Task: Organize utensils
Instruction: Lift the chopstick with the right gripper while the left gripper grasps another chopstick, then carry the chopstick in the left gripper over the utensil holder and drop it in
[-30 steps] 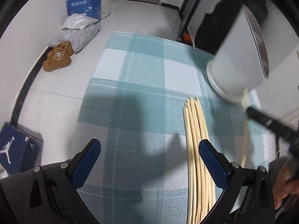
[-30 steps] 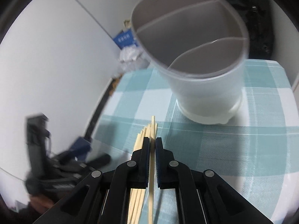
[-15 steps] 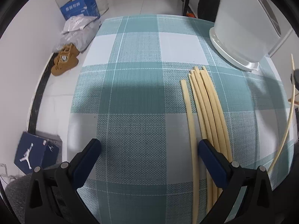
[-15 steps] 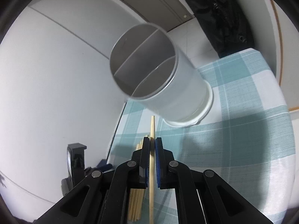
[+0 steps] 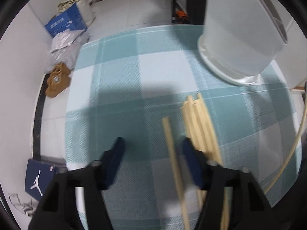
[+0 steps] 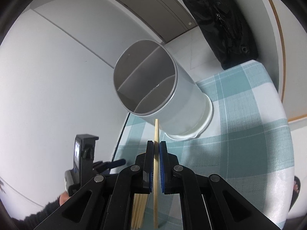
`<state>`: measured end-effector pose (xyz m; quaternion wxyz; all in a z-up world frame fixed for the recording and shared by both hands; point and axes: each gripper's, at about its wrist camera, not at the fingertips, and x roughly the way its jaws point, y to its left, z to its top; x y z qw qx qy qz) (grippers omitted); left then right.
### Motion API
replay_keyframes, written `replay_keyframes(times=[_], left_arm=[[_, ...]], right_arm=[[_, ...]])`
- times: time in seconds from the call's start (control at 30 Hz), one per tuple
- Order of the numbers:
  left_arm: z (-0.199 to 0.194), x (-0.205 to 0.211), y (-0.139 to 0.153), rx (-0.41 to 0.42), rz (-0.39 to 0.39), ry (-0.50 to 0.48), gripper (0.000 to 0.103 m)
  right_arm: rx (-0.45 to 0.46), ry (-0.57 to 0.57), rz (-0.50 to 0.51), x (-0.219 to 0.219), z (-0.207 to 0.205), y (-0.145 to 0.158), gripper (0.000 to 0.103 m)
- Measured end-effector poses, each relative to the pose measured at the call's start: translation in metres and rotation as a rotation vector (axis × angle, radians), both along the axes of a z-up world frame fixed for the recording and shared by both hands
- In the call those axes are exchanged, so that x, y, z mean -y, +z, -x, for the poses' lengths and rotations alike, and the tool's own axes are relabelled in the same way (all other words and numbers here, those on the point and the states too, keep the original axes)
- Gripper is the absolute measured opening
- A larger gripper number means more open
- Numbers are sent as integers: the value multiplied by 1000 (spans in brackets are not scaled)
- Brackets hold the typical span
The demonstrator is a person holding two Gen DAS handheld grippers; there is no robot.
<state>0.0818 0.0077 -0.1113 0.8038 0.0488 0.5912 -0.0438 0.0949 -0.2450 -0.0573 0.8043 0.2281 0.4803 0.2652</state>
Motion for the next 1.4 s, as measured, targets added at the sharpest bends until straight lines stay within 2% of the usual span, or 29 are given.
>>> replay_keyframes(times=[0.03,0.1,0.17,0.27,0.33,0.53,0.63,0.73,0.87,1.07,1.23,1.4], left_arm=[[0,1,0,-8,29,-10,28],[0,4,1,-6,32,-29,4],[1,7,1,7,25,-46,3],[1,2,4,36,75,-38,2],[5,-3,13,87,78,-23,2],[42,-19,69,377,202,48,2],[58,-23,88,478,258,70,2],[69,-27,98,540,300,75,2],[54,-30,97,582,355,82,2],[57,-32,102,636,419,117,2],[61,-25,115,677,446,121,2],[62,-14,132,716,434,67,2]], right_arm=[[2,1,1,1,1,1,5],[6,-2,2,1,3,2,5],[11,-4,5,1,3,3,5],[24,-6,7,-1,7,8,5],[42,0,15,-2,9,10,5],[102,13,31,-11,21,23,5],[166,32,61,-22,31,38,5],[221,47,85,-33,39,49,5],[272,57,114,-44,48,59,5],[286,63,134,-53,57,59,5],[304,48,132,-53,56,66,5],[362,43,136,-54,53,88,5]])
